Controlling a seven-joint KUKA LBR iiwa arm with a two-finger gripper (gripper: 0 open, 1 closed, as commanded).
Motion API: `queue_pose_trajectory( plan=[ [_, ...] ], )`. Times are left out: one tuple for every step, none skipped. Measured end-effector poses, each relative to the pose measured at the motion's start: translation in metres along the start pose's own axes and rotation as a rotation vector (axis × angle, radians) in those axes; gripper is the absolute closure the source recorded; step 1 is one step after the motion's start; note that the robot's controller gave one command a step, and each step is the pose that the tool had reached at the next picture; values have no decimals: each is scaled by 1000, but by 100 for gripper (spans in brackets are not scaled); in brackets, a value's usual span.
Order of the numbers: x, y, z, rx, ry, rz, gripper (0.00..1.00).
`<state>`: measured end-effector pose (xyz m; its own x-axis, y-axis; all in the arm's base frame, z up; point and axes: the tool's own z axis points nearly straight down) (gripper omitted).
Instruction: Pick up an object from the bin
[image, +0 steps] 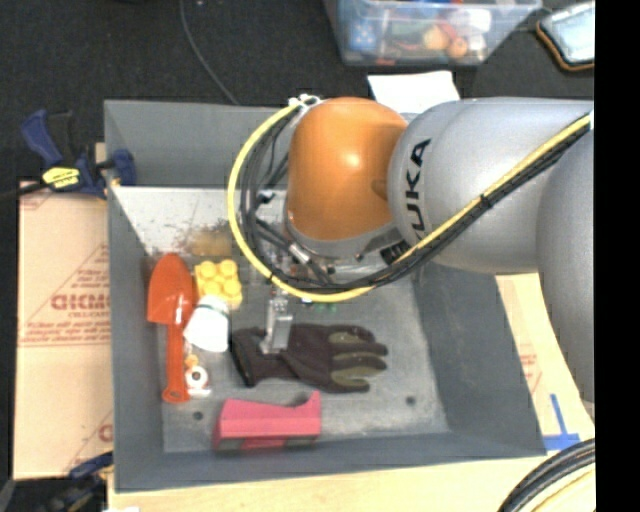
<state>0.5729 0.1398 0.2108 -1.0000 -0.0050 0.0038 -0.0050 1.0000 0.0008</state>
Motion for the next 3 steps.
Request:
queue_pose_trajectory(
  plan=[
    [-2,-1,-4,-1,-7,5,0],
    [10,-91,141,0,-10,-30,0],
    [30,-88,139,-6,-28,-99,0]
  ],
)
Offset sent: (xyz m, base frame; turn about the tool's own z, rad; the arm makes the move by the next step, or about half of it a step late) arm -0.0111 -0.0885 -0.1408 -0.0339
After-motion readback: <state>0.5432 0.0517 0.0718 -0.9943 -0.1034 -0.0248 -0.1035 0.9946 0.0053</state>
